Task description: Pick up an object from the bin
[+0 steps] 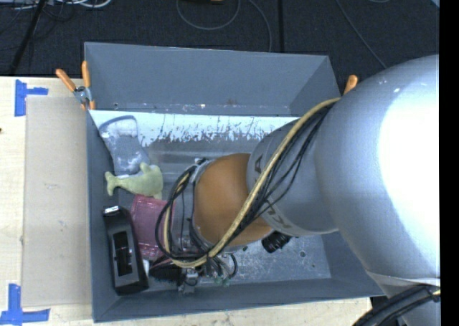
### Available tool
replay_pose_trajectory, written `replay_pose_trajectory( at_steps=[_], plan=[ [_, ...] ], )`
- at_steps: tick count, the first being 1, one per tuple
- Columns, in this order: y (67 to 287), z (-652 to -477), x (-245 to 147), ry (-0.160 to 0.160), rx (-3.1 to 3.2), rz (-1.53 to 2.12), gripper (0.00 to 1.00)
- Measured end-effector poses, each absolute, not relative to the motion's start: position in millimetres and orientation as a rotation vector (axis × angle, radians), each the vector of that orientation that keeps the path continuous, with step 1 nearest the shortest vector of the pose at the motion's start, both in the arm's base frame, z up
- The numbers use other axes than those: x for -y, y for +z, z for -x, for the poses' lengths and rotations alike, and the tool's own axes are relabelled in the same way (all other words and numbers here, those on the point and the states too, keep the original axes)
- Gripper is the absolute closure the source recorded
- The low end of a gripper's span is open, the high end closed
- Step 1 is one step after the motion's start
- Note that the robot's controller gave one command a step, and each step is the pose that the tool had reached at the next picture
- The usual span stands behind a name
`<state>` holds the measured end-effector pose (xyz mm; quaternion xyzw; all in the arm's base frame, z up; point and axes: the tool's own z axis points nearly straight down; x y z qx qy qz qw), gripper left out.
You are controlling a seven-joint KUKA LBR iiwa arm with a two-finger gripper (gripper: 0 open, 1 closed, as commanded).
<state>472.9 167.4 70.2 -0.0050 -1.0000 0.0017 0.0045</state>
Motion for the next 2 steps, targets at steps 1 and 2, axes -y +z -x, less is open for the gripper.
replay_pose_trajectory(
  at_steps=[1, 2],
  plan=[
    [73.8, -471.7, -167.0, 0.008, 3.129, 0.016, 1.00],
    [94.5, -469.5, -166.2, 0.012, 3.120, 0.018, 1.00]
  ],
)
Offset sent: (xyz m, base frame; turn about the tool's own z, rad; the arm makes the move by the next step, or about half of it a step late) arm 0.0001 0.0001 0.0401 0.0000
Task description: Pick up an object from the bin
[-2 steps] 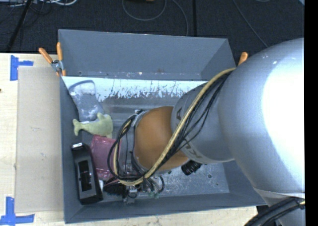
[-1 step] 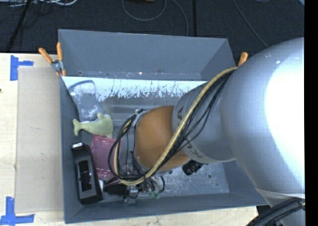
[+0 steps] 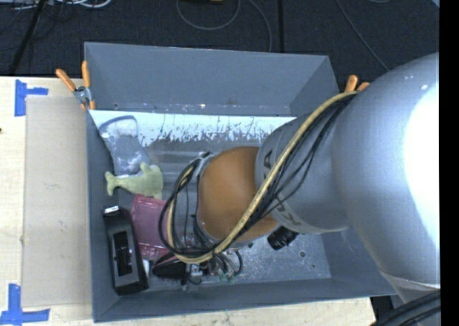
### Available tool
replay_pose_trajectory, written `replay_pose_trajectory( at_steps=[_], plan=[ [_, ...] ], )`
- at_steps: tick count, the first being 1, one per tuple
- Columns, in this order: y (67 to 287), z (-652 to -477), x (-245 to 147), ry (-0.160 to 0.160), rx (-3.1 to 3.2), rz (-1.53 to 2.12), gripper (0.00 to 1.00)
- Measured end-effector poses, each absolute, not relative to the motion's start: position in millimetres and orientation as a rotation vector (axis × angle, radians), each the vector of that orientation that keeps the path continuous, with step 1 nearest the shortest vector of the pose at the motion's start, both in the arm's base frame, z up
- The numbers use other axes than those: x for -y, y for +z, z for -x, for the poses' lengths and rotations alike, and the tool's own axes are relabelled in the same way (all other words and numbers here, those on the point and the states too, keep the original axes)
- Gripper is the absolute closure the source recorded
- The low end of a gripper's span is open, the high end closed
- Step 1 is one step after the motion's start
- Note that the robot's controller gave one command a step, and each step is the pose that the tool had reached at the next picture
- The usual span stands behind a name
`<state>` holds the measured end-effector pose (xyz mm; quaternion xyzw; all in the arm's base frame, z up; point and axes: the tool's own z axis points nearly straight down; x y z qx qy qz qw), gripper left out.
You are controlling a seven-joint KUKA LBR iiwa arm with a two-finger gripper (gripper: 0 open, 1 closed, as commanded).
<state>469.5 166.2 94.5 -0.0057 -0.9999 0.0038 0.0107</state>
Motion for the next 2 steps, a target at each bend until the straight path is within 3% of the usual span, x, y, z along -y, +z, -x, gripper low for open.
replay_pose_trajectory(
  at_steps=[2],
  plan=[
    [120.2, -471.3, -166.8, 0.008, 3.126, 0.020, 1.00]
  ],
)
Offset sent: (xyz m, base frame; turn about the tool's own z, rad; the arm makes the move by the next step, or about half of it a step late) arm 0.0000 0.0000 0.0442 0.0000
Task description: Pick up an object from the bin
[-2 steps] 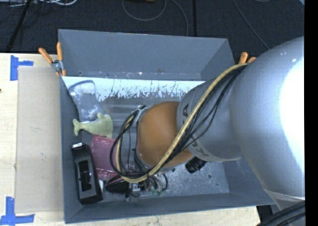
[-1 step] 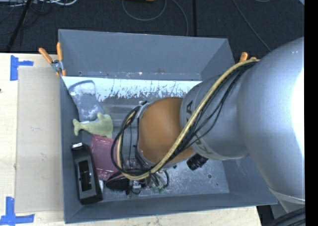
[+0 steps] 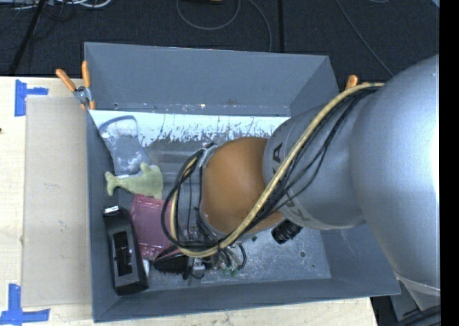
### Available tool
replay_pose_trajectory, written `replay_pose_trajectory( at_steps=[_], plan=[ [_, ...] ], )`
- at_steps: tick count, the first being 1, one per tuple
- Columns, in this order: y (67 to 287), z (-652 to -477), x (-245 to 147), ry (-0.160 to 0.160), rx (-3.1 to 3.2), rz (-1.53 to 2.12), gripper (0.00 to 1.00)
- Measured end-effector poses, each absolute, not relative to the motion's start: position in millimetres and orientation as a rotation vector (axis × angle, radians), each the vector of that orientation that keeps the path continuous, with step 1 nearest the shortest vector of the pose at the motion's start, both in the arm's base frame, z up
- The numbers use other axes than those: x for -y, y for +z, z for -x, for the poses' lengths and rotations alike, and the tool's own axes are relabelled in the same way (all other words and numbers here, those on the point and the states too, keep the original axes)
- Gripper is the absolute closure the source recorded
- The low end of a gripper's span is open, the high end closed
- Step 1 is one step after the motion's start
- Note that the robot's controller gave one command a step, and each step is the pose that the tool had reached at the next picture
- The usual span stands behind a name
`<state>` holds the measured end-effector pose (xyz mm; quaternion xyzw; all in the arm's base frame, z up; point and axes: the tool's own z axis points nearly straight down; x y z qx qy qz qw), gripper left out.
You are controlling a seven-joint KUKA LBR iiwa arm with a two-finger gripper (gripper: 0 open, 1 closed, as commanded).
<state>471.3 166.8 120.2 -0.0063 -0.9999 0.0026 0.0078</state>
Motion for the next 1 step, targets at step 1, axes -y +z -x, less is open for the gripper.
replay_pose_trajectory(
  at_steps=[1],
  plan=[
    [127.4, -470.9, -166.7, 0.009, 3.124, 0.020, 1.00]
  ],
)
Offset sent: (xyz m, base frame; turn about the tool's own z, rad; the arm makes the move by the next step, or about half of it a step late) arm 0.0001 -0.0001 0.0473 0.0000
